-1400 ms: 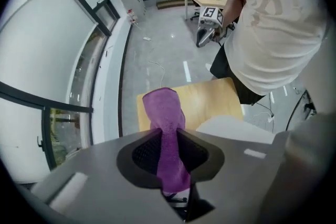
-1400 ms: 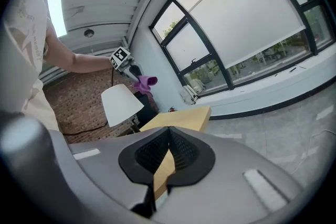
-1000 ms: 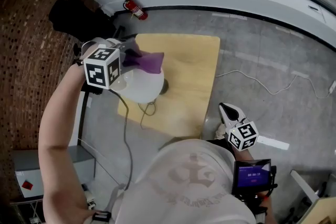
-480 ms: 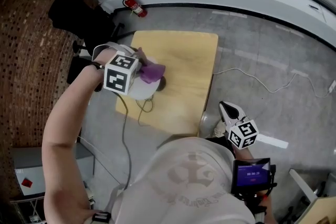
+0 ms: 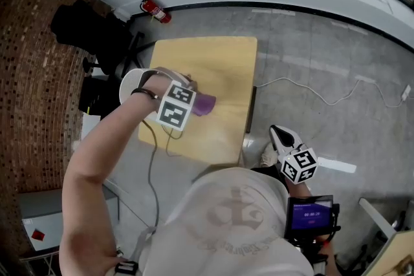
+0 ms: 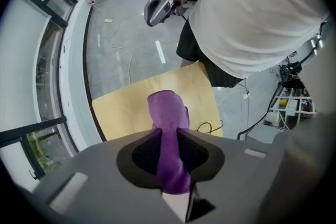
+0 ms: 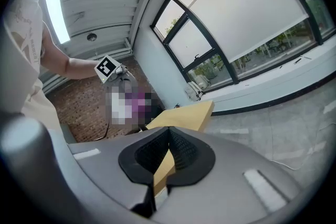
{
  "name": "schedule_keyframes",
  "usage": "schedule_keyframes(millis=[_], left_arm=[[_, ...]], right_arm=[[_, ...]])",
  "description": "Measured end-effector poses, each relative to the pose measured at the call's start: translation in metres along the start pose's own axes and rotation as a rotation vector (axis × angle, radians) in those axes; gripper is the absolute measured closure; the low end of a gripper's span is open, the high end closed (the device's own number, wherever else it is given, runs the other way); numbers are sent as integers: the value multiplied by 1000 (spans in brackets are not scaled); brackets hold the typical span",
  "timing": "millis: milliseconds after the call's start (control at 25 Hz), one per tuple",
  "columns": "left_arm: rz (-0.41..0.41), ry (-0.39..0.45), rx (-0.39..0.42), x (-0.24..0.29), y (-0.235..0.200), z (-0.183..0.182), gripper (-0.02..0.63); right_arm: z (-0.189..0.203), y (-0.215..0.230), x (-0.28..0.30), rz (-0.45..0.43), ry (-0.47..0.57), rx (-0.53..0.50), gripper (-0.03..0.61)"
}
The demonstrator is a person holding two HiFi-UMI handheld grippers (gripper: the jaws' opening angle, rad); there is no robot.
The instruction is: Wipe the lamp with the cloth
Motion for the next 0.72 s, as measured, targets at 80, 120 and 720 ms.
schedule_keyframes(millis=[80, 120, 720], left_arm=[[-86, 35, -13, -4, 4, -14, 537], [-141, 61, -30, -9, 7, -20, 537], [-920, 194, -708, -93, 106, 1, 537]], right_arm=[[1, 2, -2, 0, -1, -2, 565], [1, 2, -1, -4, -3, -4, 565], [-13, -26, 45, -193, -83, -77, 565]])
Point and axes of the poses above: the fingertips, and each gripper's own axes: x forward along the fingers, y to its right, z out of its underside, the point moved 10 cm from there along -x, backward along the fingers, and after that the axes turned 10 degrees about y, right-handed, at the moved point
